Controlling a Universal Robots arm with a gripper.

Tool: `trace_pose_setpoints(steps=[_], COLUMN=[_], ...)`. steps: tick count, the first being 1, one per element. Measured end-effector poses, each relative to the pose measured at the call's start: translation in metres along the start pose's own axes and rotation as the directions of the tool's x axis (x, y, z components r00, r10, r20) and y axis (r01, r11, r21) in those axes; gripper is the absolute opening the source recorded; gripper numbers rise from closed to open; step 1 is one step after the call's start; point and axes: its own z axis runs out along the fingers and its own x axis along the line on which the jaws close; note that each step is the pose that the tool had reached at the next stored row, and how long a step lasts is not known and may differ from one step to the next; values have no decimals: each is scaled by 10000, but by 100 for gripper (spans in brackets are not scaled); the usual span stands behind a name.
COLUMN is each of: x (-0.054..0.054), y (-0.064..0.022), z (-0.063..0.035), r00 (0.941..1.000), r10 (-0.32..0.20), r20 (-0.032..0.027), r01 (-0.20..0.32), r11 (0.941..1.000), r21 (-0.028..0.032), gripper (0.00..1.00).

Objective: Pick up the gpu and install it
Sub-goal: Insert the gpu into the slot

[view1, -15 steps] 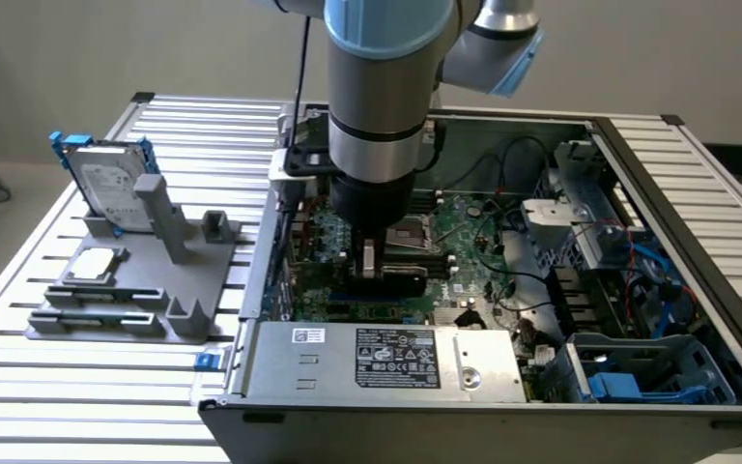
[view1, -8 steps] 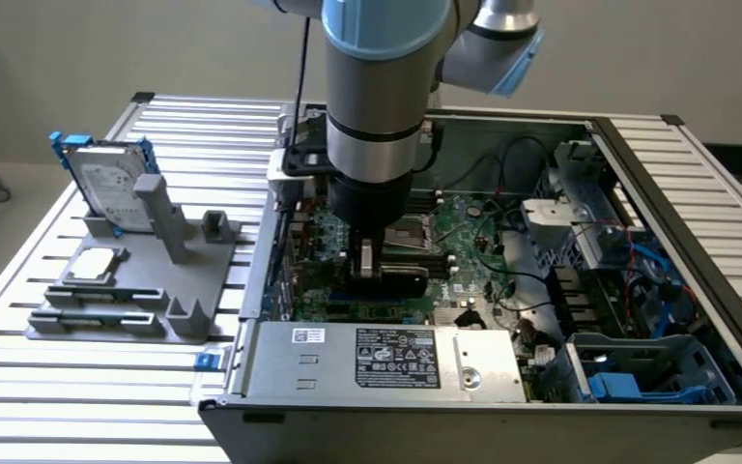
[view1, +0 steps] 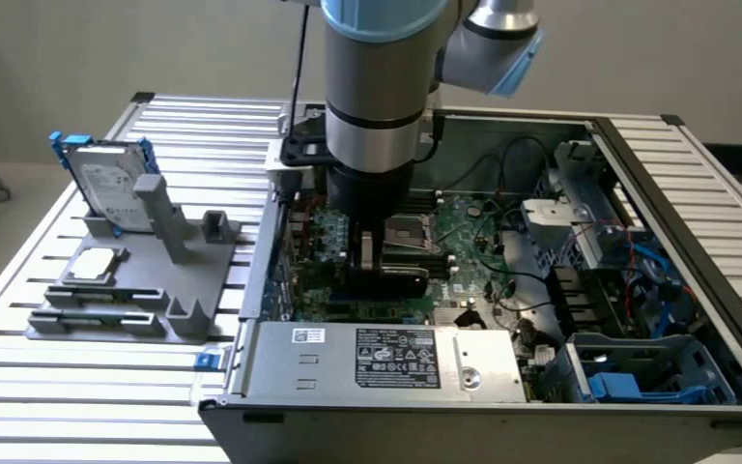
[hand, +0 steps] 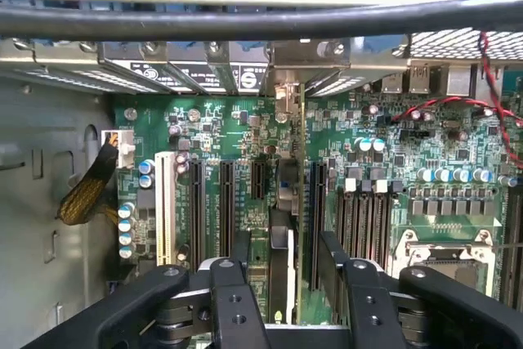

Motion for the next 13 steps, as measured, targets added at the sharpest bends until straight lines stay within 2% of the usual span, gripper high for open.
trace_pose_setpoints(steps=[10, 13], x=[-30, -34], y=[6, 7], z=[-284, -324], r00=[10000, 10000], r10=[0, 0], r20=[-1, 1], r01=[0, 0], r11=[10000, 10000], r21=[0, 0], gripper=[46, 44])
